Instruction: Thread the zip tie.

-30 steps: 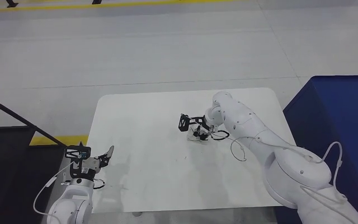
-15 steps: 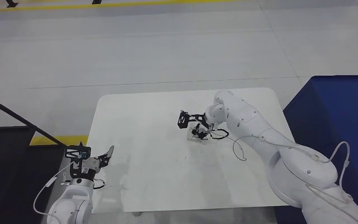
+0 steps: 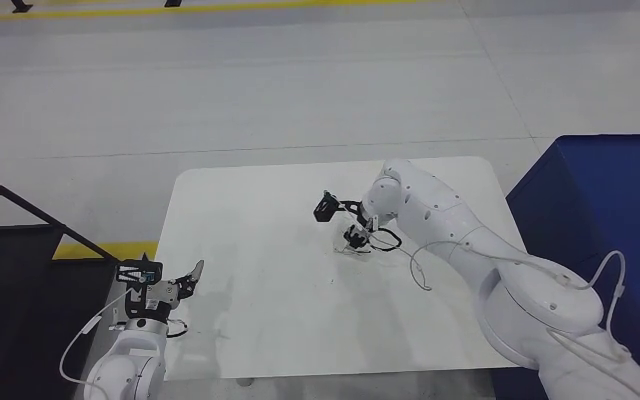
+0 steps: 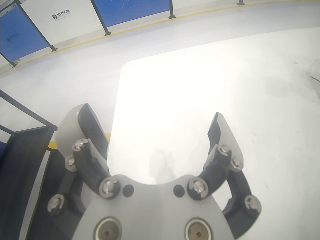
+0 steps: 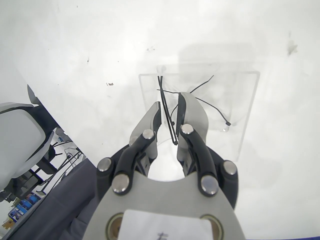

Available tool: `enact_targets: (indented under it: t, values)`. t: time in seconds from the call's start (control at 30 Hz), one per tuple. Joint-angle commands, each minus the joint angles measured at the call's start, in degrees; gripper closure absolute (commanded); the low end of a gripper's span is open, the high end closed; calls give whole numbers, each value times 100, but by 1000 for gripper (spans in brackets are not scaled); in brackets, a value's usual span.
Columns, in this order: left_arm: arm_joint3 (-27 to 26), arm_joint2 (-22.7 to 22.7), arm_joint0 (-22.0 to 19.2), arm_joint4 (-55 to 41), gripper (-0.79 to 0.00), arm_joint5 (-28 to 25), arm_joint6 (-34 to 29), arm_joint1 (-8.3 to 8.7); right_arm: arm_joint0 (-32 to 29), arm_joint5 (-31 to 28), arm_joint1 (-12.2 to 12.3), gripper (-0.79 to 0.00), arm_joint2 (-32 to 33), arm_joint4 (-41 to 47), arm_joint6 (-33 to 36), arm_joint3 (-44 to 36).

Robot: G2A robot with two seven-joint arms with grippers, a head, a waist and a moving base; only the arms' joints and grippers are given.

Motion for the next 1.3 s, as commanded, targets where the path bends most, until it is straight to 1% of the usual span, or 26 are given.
enact_targets:
  t: [0.0,0.2,0.27,0.4,0.57,0.73,0.97,1.27]
  values:
    - [0,0,0,0,-785,0,0,0,2,18,-28,-135,0,10,18,43]
    - [0,0,0,0,-785,0,0,0,-29,-34,-113,-129,0,-190,-34,119]
    - [0,0,0,0,-785,0,0,0,-36,-106,-125,-157,0,-355,-106,141]
    - [0,0,0,0,-785,0,0,0,-74,-168,-148,-172,0,-610,-168,162]
    - [0,0,0,0,-785,0,0,0,-141,-279,-177,-160,0,-818,-278,119]
    - [0,0,0,0,-785,0,0,0,-153,-381,-185,-160,0,-845,-381,158]
    - [0,0,0,0,-785,0,0,0,-74,-521,-143,-169,0,-847,-521,211]
    - [0,0,0,0,-785,0,0,0,-128,-884,-5,-172,0,-1016,-883,99]
